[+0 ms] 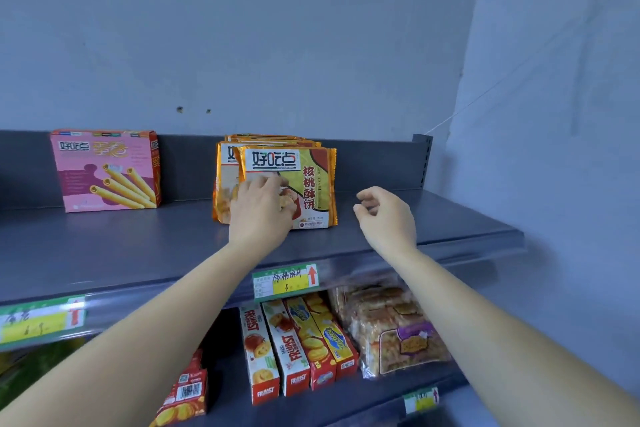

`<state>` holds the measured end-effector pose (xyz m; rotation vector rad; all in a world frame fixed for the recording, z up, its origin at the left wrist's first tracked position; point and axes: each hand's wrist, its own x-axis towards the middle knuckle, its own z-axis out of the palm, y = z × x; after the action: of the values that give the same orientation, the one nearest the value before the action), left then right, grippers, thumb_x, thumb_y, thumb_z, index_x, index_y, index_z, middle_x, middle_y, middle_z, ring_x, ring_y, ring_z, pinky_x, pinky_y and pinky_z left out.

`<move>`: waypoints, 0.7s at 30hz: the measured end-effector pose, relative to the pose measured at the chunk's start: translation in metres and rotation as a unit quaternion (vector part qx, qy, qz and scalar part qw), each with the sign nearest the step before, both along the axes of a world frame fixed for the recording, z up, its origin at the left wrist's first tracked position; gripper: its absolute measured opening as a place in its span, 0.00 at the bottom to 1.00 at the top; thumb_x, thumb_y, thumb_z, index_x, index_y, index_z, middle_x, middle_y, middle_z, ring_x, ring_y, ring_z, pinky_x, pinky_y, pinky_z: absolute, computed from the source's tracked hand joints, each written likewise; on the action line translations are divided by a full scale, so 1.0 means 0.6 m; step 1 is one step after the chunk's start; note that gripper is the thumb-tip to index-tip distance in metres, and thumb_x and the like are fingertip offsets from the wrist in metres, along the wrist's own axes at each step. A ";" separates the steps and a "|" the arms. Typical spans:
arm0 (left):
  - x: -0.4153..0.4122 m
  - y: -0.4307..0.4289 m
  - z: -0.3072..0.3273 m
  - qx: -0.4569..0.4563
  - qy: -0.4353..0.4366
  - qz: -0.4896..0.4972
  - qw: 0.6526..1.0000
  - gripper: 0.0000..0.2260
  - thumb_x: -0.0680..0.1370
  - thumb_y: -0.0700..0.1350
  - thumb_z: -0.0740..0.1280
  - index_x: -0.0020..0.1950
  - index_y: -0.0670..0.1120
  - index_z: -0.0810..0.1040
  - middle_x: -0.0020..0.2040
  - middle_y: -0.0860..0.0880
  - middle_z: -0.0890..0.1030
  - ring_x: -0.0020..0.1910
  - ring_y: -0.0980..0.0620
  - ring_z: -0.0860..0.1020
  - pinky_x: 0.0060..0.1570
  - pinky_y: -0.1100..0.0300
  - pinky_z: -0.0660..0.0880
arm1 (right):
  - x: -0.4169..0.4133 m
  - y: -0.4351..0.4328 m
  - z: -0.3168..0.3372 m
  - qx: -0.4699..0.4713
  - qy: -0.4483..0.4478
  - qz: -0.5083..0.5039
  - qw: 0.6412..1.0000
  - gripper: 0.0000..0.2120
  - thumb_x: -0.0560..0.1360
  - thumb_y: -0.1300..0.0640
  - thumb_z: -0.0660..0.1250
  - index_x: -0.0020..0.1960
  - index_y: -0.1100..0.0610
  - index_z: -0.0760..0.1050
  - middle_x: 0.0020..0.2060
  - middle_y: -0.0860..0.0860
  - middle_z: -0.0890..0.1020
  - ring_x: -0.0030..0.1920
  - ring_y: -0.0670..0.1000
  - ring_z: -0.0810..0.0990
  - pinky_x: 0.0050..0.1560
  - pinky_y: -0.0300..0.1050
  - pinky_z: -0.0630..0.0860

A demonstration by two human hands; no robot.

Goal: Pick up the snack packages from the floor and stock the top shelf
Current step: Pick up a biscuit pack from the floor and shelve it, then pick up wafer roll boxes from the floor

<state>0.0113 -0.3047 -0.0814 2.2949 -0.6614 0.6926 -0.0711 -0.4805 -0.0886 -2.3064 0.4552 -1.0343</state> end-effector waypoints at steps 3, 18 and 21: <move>-0.035 -0.001 -0.015 0.029 -0.015 -0.074 0.997 0.17 0.78 0.47 0.65 0.66 0.48 0.73 0.63 0.47 0.75 0.64 0.44 0.69 0.61 0.48 0.68 | -0.059 0.016 -0.015 -0.014 0.014 -0.049 0.999 0.10 0.78 0.56 0.64 0.57 0.51 0.77 0.52 0.45 0.81 0.49 0.46 0.79 0.46 0.41 0.75; -0.353 -0.004 -0.189 0.153 -0.038 -0.390 0.907 0.12 0.76 0.41 0.66 0.59 0.42 0.76 0.54 0.42 0.77 0.56 0.40 0.74 0.52 0.50 0.71 | -0.491 0.135 -0.189 0.041 0.141 -0.278 0.949 0.13 0.74 0.59 0.66 0.58 0.55 0.78 0.55 0.51 0.80 0.56 0.52 0.78 0.55 0.45 0.74; -0.438 0.003 -0.235 0.182 -0.026 -0.423 0.887 0.15 0.77 0.42 0.65 0.63 0.42 0.75 0.58 0.42 0.76 0.59 0.40 0.73 0.53 0.49 0.72 | -0.603 0.168 -0.228 0.050 0.160 -0.319 0.933 0.13 0.74 0.60 0.66 0.58 0.55 0.79 0.54 0.53 0.80 0.56 0.53 0.78 0.55 0.45 0.74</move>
<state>-0.2514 -0.3028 -0.2225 1.9814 -1.7859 0.2052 -0.4330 -0.3799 -0.2254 -2.2824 1.4253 -0.8710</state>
